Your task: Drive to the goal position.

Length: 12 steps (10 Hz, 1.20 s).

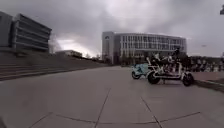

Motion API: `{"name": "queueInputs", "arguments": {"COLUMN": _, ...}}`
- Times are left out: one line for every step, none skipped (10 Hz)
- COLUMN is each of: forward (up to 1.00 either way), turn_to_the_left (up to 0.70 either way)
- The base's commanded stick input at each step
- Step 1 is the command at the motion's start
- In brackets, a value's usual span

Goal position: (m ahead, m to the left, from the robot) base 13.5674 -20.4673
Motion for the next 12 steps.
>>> {"name": "queueInputs", "arguments": {"forward": 0.85, "turn_to_the_left": 0.0}}
{"name": "queueInputs", "arguments": {"forward": 0.85, "turn_to_the_left": 0.0}}
{"name": "queueInputs", "arguments": {"forward": 0.85, "turn_to_the_left": 0.0}}
{"name": "queueInputs", "arguments": {"forward": 0.85, "turn_to_the_left": 0.0}}
{"name": "queueInputs", "arguments": {"forward": 0.85, "turn_to_the_left": 0.0}}
{"name": "queueInputs", "arguments": {"forward": 0.85, "turn_to_the_left": 0.0}}
{"name": "queueInputs", "arguments": {"forward": 0.85, "turn_to_the_left": 0.0}}
{"name": "queueInputs", "arguments": {"forward": 0.85, "turn_to_the_left": 0.0}}
{"name": "queueInputs", "arguments": {"forward": 0.85, "turn_to_the_left": 0.0}}
{"name": "queueInputs", "arguments": {"forward": 0.85, "turn_to_the_left": 0.0}}
{"name": "queueInputs", "arguments": {"forward": 0.85, "turn_to_the_left": 0.0}}
{"name": "queueInputs", "arguments": {"forward": 0.85, "turn_to_the_left": 0.0}}
